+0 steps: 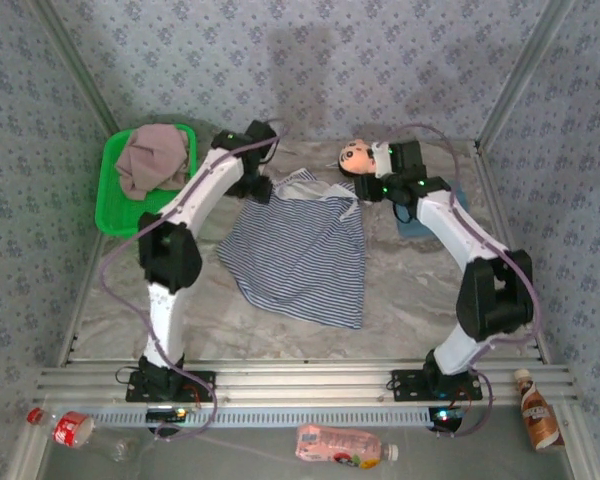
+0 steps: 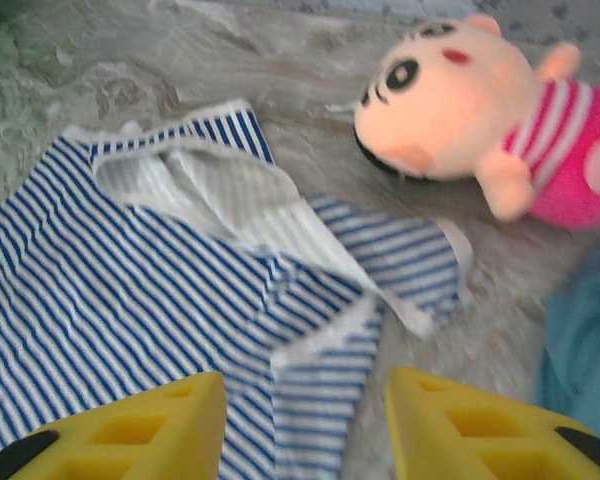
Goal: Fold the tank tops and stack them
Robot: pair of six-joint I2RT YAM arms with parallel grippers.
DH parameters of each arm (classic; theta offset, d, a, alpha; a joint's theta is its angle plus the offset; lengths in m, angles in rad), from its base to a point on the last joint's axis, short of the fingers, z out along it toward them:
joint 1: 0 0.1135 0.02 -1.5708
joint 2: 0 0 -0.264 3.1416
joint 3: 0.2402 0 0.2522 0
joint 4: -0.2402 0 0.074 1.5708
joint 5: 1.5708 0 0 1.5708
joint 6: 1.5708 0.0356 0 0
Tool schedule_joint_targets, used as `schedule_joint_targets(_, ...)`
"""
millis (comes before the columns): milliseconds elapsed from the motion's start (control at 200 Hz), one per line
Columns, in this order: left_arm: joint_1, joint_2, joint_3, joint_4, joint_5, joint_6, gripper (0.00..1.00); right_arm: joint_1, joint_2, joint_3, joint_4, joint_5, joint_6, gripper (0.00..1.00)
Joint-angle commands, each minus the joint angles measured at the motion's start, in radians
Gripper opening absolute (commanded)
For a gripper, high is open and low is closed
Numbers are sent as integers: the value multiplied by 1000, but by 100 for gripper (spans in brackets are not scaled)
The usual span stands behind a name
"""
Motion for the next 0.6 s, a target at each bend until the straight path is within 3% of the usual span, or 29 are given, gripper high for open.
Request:
schedule_joint_targets(0,30,-171,-299,65,41,-148,62,22,-150,-132,-134,-72,91,53)
schedule_joint_targets(115,43,-313,-569,151,72,-212,62,120,-308,-307,-217,-53,191,56)
schedule_joint_targets(285,71,-422,-830,283,105,-274,62,322,-444,-476,-357,112,354,59)
schedule_joint_targets(455,121,-437,-951,450,105,-275,62,469,-424,-554,-416,214,369,61)
schedule_joint_targets(595,137,-367,-921,490,101,-244,61,518,-317,-572,-384,193,341,60)
